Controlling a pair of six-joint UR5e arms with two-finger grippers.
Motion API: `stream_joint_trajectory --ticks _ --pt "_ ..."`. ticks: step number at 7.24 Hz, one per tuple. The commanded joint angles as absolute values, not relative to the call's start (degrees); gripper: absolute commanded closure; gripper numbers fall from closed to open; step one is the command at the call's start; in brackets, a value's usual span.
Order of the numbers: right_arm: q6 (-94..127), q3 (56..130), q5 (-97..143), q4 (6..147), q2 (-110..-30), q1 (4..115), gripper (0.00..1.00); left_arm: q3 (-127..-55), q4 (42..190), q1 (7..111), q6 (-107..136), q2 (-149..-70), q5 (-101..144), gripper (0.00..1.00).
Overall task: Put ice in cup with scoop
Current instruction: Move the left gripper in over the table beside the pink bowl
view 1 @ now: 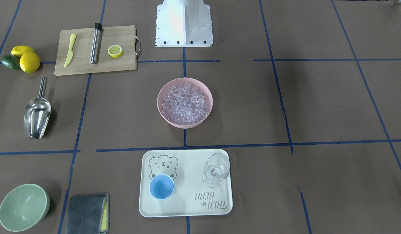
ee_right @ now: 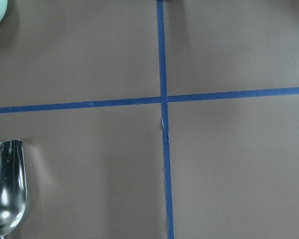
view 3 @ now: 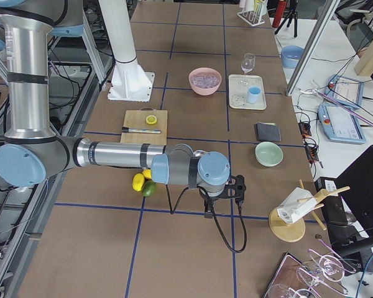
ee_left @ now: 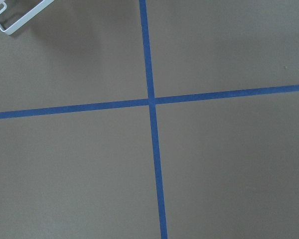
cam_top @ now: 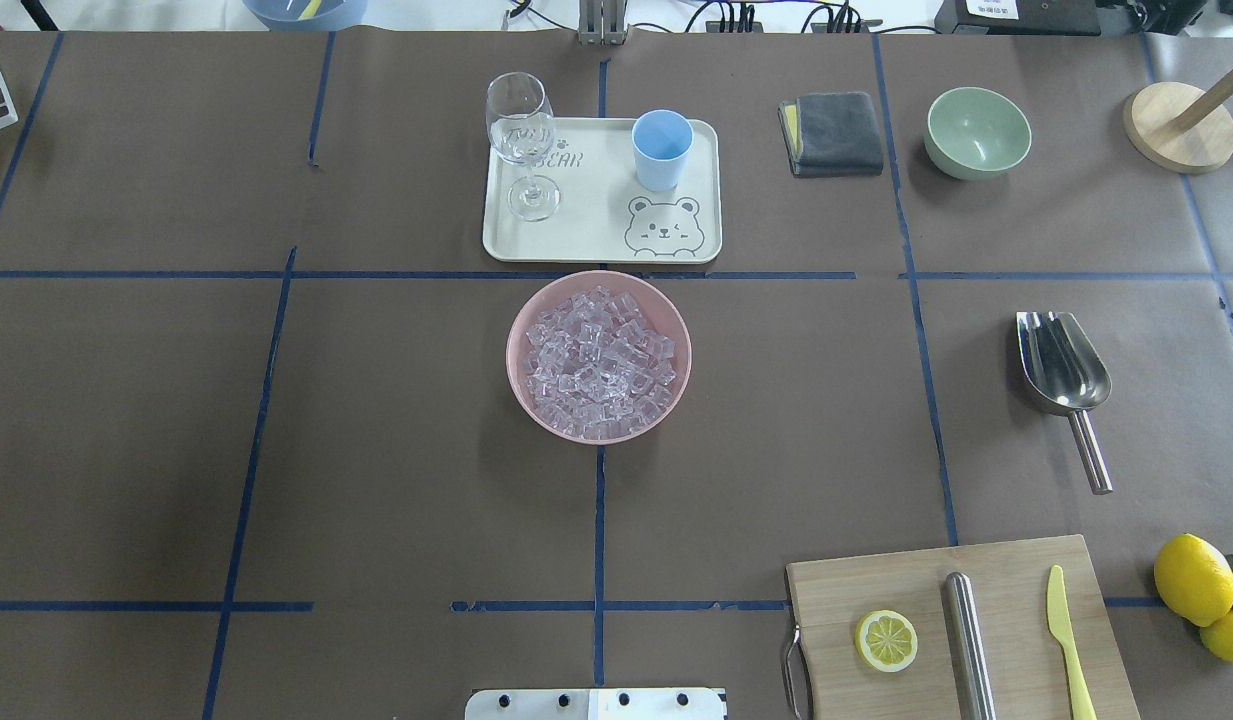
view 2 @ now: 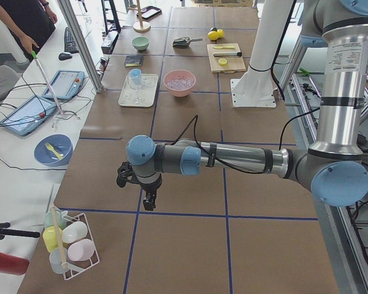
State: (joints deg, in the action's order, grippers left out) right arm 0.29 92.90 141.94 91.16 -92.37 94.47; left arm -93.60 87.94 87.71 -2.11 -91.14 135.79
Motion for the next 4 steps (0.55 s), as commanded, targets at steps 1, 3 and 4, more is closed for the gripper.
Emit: stream_joint_trajectory --ticks 1,3,4 --pt "0.2 93.0 141.2 90.7 -92.5 94.5 0.00 -93.6 88.2 87.7 -2.1 -91.1 135.9 0.00" --pt "0.3 93.4 141.3 90.4 -92.1 94.5 0.00 -93.8 88.2 87.7 -1.9 -92.5 136.0 0.00" --pt "0.4 93.9 141.6 90.4 -91.8 94.5 0.00 -94.7 89.8 87.7 -1.7 -94.6 136.0 0.00"
